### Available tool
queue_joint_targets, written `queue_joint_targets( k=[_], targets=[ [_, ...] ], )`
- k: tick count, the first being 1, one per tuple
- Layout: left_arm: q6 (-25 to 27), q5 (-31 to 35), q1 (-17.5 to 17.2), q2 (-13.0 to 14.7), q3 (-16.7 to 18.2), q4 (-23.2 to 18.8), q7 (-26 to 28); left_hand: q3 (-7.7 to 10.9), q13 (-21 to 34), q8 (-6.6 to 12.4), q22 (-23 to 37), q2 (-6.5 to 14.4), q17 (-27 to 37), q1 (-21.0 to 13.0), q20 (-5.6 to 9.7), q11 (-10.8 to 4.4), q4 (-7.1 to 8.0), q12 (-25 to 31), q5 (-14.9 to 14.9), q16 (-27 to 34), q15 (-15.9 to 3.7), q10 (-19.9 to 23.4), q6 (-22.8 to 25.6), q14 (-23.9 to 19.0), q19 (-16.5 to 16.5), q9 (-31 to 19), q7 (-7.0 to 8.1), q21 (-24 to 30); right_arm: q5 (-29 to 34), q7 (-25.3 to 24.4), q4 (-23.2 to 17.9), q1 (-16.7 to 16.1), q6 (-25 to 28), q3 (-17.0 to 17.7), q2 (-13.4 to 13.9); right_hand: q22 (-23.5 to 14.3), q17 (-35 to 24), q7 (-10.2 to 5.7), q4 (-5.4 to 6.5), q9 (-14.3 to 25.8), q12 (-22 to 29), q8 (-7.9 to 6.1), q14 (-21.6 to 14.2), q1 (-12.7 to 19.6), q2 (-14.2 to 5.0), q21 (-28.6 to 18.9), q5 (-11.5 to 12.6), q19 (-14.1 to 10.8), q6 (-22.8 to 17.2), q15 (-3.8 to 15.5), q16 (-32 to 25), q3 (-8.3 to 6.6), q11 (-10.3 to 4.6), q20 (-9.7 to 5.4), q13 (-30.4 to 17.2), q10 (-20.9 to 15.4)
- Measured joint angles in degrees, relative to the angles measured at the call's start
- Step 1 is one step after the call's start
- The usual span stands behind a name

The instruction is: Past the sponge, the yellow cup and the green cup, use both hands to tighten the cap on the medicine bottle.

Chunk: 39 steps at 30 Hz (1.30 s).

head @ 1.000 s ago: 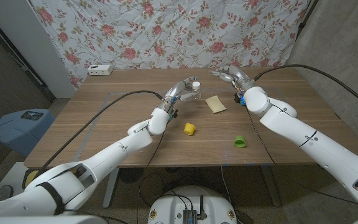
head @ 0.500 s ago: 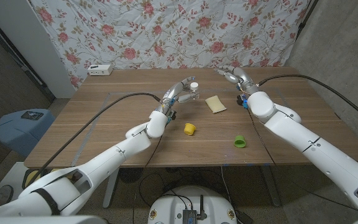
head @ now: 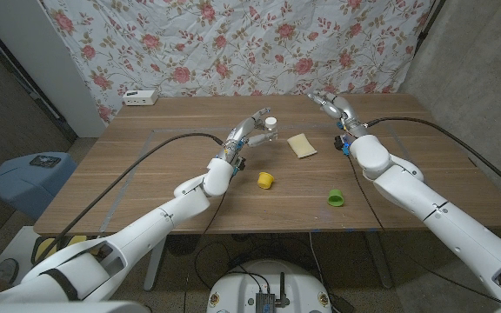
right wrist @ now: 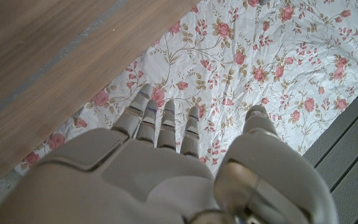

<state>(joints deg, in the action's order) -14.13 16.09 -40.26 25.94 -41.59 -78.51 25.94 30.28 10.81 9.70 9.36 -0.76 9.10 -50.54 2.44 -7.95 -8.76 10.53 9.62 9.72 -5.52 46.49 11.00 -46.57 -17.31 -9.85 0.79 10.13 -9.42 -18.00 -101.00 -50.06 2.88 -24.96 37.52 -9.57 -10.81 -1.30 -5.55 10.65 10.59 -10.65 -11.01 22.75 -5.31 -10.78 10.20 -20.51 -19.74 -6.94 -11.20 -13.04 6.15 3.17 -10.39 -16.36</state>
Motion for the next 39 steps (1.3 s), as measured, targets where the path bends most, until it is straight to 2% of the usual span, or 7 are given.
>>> queue_joint_targets(
  k=[5,8,11,14,20,36,39],
  targets=[
    [-0.3,-0.4,-0.2,0.0,0.1,0.4,-0.5,-0.31,0.0,0.00,0.0,-0.2,0.0,0.2,-0.06,-0.43,0.28,0.0,0.0,0.0,0.13,-0.1,-0.8,0.5,1.0,0.0,0.46,0.0,-1.6,-0.1,3.0,-0.3,-4.8,0.6,-1.4,0.0,0.0,0.00,0.00,0.0,0.2,0.00,-0.1,0.0,0.00,0.0,0.0,0.0,0.0,0.31,0.0,0.00,0.00,0.00,0.0,0.0],
    [-0.3,-0.8,-0.4,0.0,0.2,0.5,-1.0,-0.92,0.0,0.00,0.1,-0.3,0.0,0.3,-0.15,-1.16,0.13,0.0,0.0,0.0,0.41,-0.2,-1.4,1.0,1.7,0.0,0.46,0.0,-2.5,0.0,5.1,-0.4,-7.3,0.9,-2.4,0.0,0.0,0.20,0.00,0.0,0.2,0.00,-0.2,0.0,0.00,0.0,0.0,0.0,-0.2,0.42,0.0,0.00,0.01,-0.61,0.0,0.0],
    [-0.3,-1.2,-0.5,0.0,0.2,0.6,-1.3,-1.10,0.0,0.00,0.1,-0.3,0.0,0.3,-0.08,-1.17,-0.03,0.0,0.0,0.0,0.51,-0.2,-1.6,1.5,1.8,0.0,0.63,0.0,-3.5,0.1,6.9,-0.4,-9.9,1.2,-3.4,0.0,0.0,0.39,0.00,0.0,0.2,0.00,-0.2,-0.1,-0.15,0.0,0.0,-0.1,-0.4,1.03,0.0,0.00,0.42,-0.75,0.0,-0.4],
    [-0.2,-1.6,-0.6,0.0,0.2,0.8,-1.6,-1.36,0.0,0.00,0.1,-0.3,0.0,0.3,-0.35,-1.17,0.10,0.0,0.0,0.0,0.52,-0.2,-2.0,1.8,2.1,0.0,0.60,0.0,-4.3,0.3,8.2,-0.4,-11.7,1.4,-4.0,0.0,0.0,0.72,0.00,-0.3,0.2,0.00,-0.1,-0.4,-0.46,0.0,0.0,-0.1,-0.3,1.73,0.0,0.00,0.22,-1.11,0.0,-0.6],
    [0.1,-2.1,-0.7,0.0,0.2,1.2,-2.4,-1.83,0.0,0.00,0.1,-0.3,0.1,0.3,-0.16,-1.42,0.05,0.0,0.0,0.0,0.93,-1.1,-2.5,2.8,2.9,0.0,0.94,0.0,-5.6,1.0,10.5,-0.2,-14.3,1.6,-5.2,0.0,0.0,1.12,0.00,-0.3,0.2,0.00,0.2,-0.7,-0.65,0.0,0.0,0.1,0.1,2.05,0.0,0.00,0.20,-1.94,0.0,-0.6],
    [0.6,-2.1,-1.2,0.5,-0.3,1.7,-3.1,-2.43,0.0,0.24,0.1,-0.3,0.1,0.3,-0.28,-1.65,0.38,0.0,0.0,0.0,1.18,-1.4,-3.1,3.5,3.2,0.0,0.95,0.0,-7.2,1.9,14.6,0.6,-18.5,1.6,-7.1,0.0,-0.3,1.84,0.02,-0.3,0.2,0.00,0.5,-1.9,-0.83,0.0,0.0,0.1,0.2,2.35,0.0,0.01,0.20,-2.54,0.0,-0.6],
    [0.7,-1.5,-1.2,0.5,-0.5,1.9,-2.8,-2.43,0.0,0.29,0.1,-0.3,0.1,0.3,-0.39,-1.65,0.38,0.0,0.0,0.0,1.18,-1.4,-3.1,3.5,3.3,0.0,0.95,0.0,-7.7,2.3,15.5,0.6,-19.4,1.6,-7.5,0.0,-0.3,2.14,0.49,-0.3,0.2,0.00,0.9,-2.2,-1.12,0.0,0.0,0.1,0.5,2.76,0.0,0.02,0.20,-2.55,0.0,-0.6]
  ],
)
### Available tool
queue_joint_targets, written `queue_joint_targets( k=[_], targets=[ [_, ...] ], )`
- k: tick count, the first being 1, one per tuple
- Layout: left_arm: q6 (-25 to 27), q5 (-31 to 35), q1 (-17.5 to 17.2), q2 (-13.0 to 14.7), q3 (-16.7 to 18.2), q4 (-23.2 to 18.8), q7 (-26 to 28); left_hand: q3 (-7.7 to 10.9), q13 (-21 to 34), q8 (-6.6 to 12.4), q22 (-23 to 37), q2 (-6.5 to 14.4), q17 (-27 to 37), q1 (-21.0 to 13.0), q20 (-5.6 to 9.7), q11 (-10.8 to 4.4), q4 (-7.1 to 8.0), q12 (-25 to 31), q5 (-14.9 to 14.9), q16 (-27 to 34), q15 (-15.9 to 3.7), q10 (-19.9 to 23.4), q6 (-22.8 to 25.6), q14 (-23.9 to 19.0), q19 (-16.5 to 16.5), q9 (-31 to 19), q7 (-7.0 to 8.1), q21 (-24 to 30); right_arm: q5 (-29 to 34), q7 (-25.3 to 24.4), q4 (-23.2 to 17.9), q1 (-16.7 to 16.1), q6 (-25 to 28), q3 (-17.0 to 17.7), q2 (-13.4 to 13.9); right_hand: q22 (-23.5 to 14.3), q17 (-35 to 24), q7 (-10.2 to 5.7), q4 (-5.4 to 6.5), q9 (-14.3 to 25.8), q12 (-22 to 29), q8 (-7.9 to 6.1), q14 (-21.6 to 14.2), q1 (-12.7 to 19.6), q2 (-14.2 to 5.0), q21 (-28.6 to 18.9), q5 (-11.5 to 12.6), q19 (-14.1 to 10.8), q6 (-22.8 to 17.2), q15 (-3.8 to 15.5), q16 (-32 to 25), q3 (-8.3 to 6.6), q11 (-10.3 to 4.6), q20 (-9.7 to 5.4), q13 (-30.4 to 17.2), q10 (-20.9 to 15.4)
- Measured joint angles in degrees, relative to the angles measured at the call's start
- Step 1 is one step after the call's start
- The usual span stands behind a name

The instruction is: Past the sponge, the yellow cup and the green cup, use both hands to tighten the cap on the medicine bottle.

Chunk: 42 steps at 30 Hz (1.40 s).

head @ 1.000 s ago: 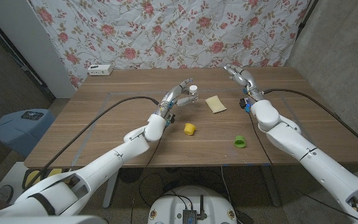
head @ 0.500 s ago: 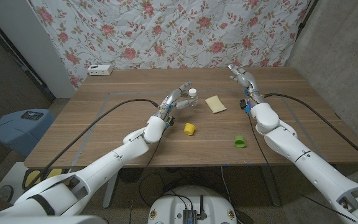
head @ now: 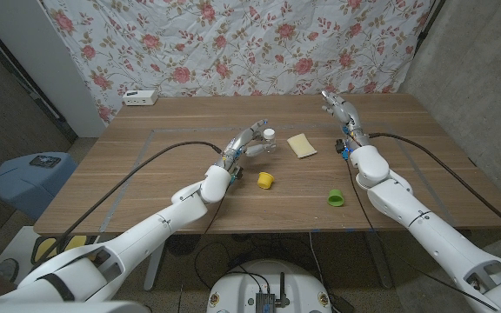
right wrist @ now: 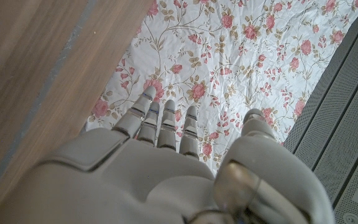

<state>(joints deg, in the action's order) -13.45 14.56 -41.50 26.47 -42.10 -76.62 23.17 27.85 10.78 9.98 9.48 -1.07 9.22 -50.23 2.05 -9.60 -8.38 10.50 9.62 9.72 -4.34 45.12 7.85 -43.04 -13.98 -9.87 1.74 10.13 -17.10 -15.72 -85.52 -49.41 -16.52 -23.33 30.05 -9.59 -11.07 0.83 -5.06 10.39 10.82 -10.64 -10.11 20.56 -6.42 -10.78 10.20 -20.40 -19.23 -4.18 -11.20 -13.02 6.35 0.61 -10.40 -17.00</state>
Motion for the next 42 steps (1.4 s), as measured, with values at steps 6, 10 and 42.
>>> queue_joint_targets(
  k=[6,10,42],
  targets=[
    [0.4,1.2,-0.1,0.1,-0.5,0.4,0.8,0.00,0.0,0.00,0.0,0.0,0.0,0.0,0.23,0.08,0.00,0.0,0.0,0.0,0.00,-0.1,0.0,0.0,0.2,0.0,0.00,0.0,-1.2,1.1,1.9,0.1,-2.4,0.0,-0.8,0.0,-0.1,0.76,0.43,0.0,0.0,0.27,0.4,-1.2,-0.15,0.0,0.0,0.5,0.8,0.41,0.0,0.19,-0.32,-0.52,0.0,0.3],
    [0.5,1.8,-0.1,0.1,-0.8,0.7,1.2,0.00,0.0,0.00,0.0,0.0,-0.2,0.0,0.31,0.28,0.00,0.0,0.0,0.0,-0.14,-0.3,0.0,0.2,0.3,0.0,0.04,0.0,-1.8,1.7,2.7,0.1,-3.5,0.0,-1.1,0.0,-0.3,1.01,0.77,0.0,0.0,0.48,0.7,-2.0,-0.16,0.0,0.0,0.7,1.1,0.72,0.0,0.39,-0.31,-0.71,0.0,0.3],
    [-1.9,2.5,0.5,-1.2,-2.5,4.7,2.7,-1.18,-0.1,0.00,0.0,0.4,-0.2,1.3,0.11,0.50,0.71,0.0,0.0,0.0,0.57,-2.9,-1.9,3.5,1.3,0.0,0.41,0.0,-4.1,2.2,6.7,-1.2,-8.7,1.0,-3.2,0.0,-0.1,1.21,1.67,0.0,0.0,0.48,0.7,-3.9,-0.30,0.0,0.0,1.0,2.3,1.33,0.0,0.85,-0.83,-1.04,0.0,0.2]
  ],
)
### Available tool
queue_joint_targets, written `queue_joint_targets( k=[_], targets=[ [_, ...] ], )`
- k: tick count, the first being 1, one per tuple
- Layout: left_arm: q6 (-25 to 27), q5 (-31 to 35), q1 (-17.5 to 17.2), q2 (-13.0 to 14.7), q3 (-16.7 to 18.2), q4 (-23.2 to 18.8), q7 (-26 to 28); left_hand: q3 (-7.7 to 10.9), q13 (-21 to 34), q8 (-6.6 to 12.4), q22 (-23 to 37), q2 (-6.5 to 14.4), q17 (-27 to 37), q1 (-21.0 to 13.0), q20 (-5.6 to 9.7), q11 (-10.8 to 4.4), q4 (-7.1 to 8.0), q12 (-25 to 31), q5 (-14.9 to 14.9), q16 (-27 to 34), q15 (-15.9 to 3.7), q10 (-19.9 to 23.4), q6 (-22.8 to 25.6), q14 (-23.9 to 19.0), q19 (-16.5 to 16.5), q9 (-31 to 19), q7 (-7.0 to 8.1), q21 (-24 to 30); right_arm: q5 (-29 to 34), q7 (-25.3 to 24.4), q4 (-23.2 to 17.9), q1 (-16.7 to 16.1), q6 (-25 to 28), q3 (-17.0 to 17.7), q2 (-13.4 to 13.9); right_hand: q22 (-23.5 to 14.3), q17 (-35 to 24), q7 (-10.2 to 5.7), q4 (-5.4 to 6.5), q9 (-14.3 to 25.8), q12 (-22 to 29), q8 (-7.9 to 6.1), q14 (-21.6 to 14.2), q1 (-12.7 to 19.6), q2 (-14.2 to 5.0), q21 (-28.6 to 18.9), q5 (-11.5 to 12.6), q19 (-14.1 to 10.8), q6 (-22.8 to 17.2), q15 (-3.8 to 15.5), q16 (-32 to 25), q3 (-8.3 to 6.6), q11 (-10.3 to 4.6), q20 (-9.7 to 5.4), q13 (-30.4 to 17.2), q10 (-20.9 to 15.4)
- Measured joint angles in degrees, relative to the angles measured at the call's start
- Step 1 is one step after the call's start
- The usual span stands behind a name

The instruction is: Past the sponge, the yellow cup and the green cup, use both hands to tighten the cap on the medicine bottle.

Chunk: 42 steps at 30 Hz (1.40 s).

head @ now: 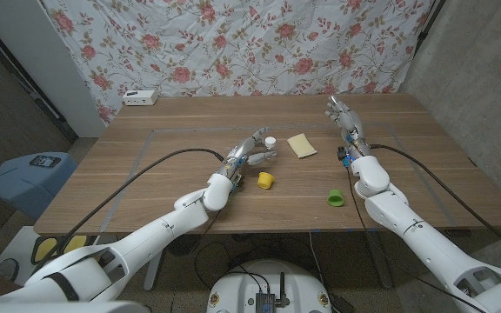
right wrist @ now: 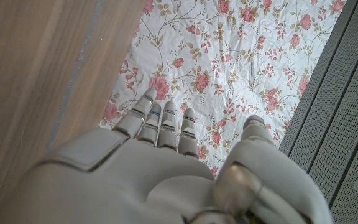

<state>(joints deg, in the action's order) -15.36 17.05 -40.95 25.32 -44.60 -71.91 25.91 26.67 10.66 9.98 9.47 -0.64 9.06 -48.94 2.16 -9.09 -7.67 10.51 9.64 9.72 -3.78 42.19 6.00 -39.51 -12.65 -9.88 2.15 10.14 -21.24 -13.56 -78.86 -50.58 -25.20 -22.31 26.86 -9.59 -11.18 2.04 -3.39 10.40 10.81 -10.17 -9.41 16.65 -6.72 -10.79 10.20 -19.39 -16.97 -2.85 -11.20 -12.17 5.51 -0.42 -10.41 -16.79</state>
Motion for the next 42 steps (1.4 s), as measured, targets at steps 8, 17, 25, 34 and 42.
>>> queue_joint_targets(
  k=[8,17,25,34,42],
  targets=[
    [-0.2,0.0,-0.1,-0.2,-0.1,0.6,0.2,0.00,0.0,0.00,0.0,0.0,0.0,0.0,0.00,0.00,0.00,0.0,0.0,0.0,0.19,-0.6,0.0,0.4,0.0,0.0,0.00,0.0,-0.1,-0.3,0.7,-0.2,-1.0,0.2,-0.4,0.0,0.0,-0.01,0.39,0.0,0.0,-0.07,0.0,-0.2,-0.24,0.0,0.0,-0.2,0.0,-0.01,0.0,0.09,0.00,-0.20,0.0,0.0],
    [-0.4,-0.1,-0.1,-0.6,-0.3,1.4,0.7,0.00,0.0,0.23,0.0,0.3,0.0,0.3,0.00,0.00,0.00,0.0,0.0,0.0,0.09,-0.6,0.0,0.5,0.0,0.0,0.00,0.0,-0.2,-0.6,1.9,-0.4,-2.3,0.4,-1.0,0.0,0.0,-0.20,0.39,-0.3,0.0,-0.25,-0.3,-0.7,-0.23,0.0,0.0,0.1,-0.6,0.30,0.0,0.09,0.00,-0.51,0.0,0.0],
    [-0.4,-0.1,0.2,-0.7,-0.5,1.8,0.8,0.00,0.0,0.23,0.0,0.3,0.0,0.3,0.00,0.00,0.00,0.0,0.0,0.0,0.09,-0.6,0.2,0.5,0.0,0.0,0.21,0.0,-1.1,-0.3,2.8,-0.5,-2.8,0.7,-1.5,0.0,0.0,-0.20,0.39,-0.3,0.0,-0.25,-0.3,-0.8,-0.39,0.2,0.0,0.4,-0.6,0.30,0.0,0.09,0.01,-0.75,0.0,0.0],
    [-0.1,-0.1,0.4,-0.8,-0.6,2.0,0.7,0.00,0.0,0.23,0.0,0.6,0.0,0.6,0.00,0.00,0.00,0.0,0.0,0.0,0.09,-0.6,0.2,0.5,0.0,0.0,0.20,0.0,-2.4,0.4,2.7,-1.0,-2.5,1.0,-1.4,0.0,0.0,0.95,0.79,-0.3,0.0,-0.04,0.4,-1.8,-0.38,0.2,0.0,1.2,0.5,0.18,0.0,0.02,0.02,-0.82,0.0,0.5],
    [0.1,-0.3,0.7,-0.7,-0.8,2.4,0.4,0.00,0.0,0.23,0.0,0.3,0.0,0.9,0.00,0.00,0.00,0.0,0.0,0.0,0.19,-0.6,0.5,0.8,0.0,0.0,0.53,0.3,-4.1,1.6,2.7,-1.3,-1.8,1.1,-1.3,0.0,0.0,1.54,0.94,-0.3,-0.2,0.22,0.9,-2.4,-0.45,0.2,0.0,1.6,2.0,-0.22,0.0,0.16,0.43,-0.69,0.0,0.8]
  ],
)
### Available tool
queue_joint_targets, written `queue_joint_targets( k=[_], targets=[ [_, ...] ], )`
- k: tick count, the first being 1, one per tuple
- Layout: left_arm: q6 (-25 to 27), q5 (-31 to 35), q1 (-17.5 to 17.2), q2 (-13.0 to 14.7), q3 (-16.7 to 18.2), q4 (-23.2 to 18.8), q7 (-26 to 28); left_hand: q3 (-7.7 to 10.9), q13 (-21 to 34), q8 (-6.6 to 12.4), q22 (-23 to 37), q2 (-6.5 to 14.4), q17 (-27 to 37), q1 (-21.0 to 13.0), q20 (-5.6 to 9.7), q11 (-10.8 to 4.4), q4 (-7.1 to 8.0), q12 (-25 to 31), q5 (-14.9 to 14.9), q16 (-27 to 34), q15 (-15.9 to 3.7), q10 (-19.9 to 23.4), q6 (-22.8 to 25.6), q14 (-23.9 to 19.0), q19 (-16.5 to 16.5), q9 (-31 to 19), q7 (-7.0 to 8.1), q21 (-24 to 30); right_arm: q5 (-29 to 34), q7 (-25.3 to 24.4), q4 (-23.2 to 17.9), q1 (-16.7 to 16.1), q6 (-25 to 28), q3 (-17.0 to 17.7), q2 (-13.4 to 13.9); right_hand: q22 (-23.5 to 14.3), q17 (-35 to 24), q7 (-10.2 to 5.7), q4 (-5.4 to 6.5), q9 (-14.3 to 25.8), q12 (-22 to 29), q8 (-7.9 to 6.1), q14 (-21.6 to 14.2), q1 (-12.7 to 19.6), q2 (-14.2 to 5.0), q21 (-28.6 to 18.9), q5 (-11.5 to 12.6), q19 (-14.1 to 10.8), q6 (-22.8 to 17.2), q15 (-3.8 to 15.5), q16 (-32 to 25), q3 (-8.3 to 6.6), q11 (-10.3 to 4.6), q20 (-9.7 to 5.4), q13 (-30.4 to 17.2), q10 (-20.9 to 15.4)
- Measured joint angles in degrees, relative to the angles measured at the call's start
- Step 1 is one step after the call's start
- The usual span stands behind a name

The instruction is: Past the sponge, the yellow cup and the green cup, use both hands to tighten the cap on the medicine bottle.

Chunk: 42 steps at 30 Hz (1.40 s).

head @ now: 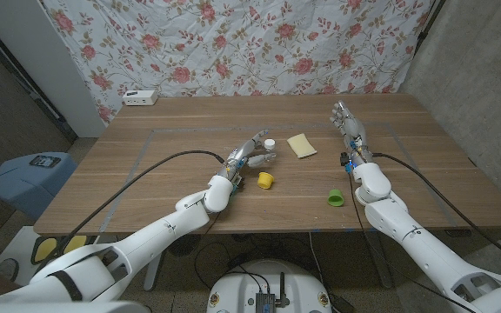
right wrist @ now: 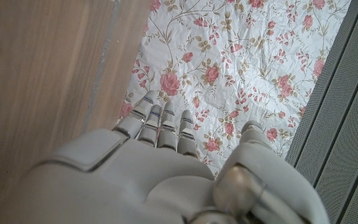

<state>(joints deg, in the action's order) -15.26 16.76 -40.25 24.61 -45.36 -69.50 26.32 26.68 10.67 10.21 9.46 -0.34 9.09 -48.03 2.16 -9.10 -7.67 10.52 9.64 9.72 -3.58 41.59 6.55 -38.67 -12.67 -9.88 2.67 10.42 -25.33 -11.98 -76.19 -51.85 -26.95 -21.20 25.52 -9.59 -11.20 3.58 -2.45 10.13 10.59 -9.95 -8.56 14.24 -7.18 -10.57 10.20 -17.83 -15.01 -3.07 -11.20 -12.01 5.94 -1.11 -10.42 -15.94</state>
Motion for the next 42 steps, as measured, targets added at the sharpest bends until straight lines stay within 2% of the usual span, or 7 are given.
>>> queue_joint_targets(
  k=[12,20,27,34,39,42],
  targets=[
    [0.2,-0.4,0.0,0.2,-0.1,0.3,-0.5,0.00,-0.3,0.00,0.0,0.0,0.0,0.0,0.00,0.00,0.00,0.0,0.0,0.0,0.00,0.0,0.4,0.0,0.0,0.0,0.40,0.0,-0.8,0.5,0.5,0.0,0.3,0.0,-0.1,0.0,0.0,0.21,0.43,0.0,0.0,0.00,0.0,-0.5,-0.01,0.0,0.0,0.0,0.4,0.00,0.0,0.06,0.00,0.00,0.0,0.0],
    [0.2,-0.5,0.1,0.2,-0.2,0.7,-0.7,-0.24,-0.3,0.39,0.0,0.0,0.0,0.0,0.00,0.00,-0.24,0.0,0.0,0.0,0.11,0.0,1.3,0.3,0.0,0.0,1.55,0.0,-1.0,0.5,1.3,0.4,0.2,0.0,-0.5,0.0,0.0,0.21,0.43,0.0,0.0,0.00,0.0,-0.8,0.07,0.0,0.0,0.0,0.4,0.00,0.0,0.06,0.00,0.00,0.0,0.0],
    [0.1,-0.6,0.3,0.2,-0.3,0.9,-0.8,-1.15,-0.3,0.39,0.0,-0.5,0.0,0.5,0.10,-0.40,-0.50,0.0,0.0,0.0,0.11,-0.4,1.5,0.9,0.5,0.0,3.38,0.0,-1.0,0.5,1.8,0.6,-0.1,-0.1,-0.8,0.0,0.0,0.08,0.42,0.0,0.0,0.00,0.0,-0.8,0.07,0.0,0.0,0.0,0.3,0.00,0.0,0.06,0.00,0.00,0.0,0.0],
    [0.1,-0.6,0.3,0.2,-0.3,0.9,-0.9,-2.00,-0.3,0.39,0.0,-1.2,0.1,0.7,-0.09,-0.65,-0.69,0.0,0.0,0.0,0.12,-1.3,1.5,1.5,0.7,0.0,4.01,0.0,-0.9,0.3,2.0,0.7,-0.4,-0.1,-0.9,0.0,0.3,-0.11,0.42,0.0,0.0,-0.24,0.0,-0.8,0.07,0.0,0.0,0.0,0.1,0.00,0.0,0.06,0.00,0.00,0.0,0.0],
    [0.1,-0.6,0.4,0.3,-0.3,0.9,-1.1,-2.93,-0.3,0.38,0.0,-2.0,0.1,1.1,0.21,-0.22,-0.71,0.0,0.0,0.0,0.02,-2.1,1.5,2.0,1.0,0.0,5.88,0.0,-0.7,0.1,2.0,0.6,-0.5,-0.1,-0.9,0.0,0.3,-0.42,0.56,0.0,0.0,-0.24,0.0,-0.8,0.07,0.0,0.0,0.0,0.4,0.00,0.0,-0.09,0.00,0.00,0.0,0.0],
    [0.1,-0.7,0.4,0.4,-0.3,0.7,-1.3,-3.42,-0.3,0.38,0.0,-2.3,0.1,1.4,-0.07,-0.30,-0.68,0.0,0.3,0.0,0.13,-2.6,1.5,2.6,1.4,0.0,6.49,0.0,-0.7,-0.1,2.0,0.5,-0.5,-0.1,-0.9,0.0,0.3,-0.42,0.56,0.0,0.0,-0.23,0.0,-0.8,0.07,0.0,0.0,0.2,0.4,-0.02,0.0,-0.09,0.00,0.23,0.0,0.0]
  ],
)
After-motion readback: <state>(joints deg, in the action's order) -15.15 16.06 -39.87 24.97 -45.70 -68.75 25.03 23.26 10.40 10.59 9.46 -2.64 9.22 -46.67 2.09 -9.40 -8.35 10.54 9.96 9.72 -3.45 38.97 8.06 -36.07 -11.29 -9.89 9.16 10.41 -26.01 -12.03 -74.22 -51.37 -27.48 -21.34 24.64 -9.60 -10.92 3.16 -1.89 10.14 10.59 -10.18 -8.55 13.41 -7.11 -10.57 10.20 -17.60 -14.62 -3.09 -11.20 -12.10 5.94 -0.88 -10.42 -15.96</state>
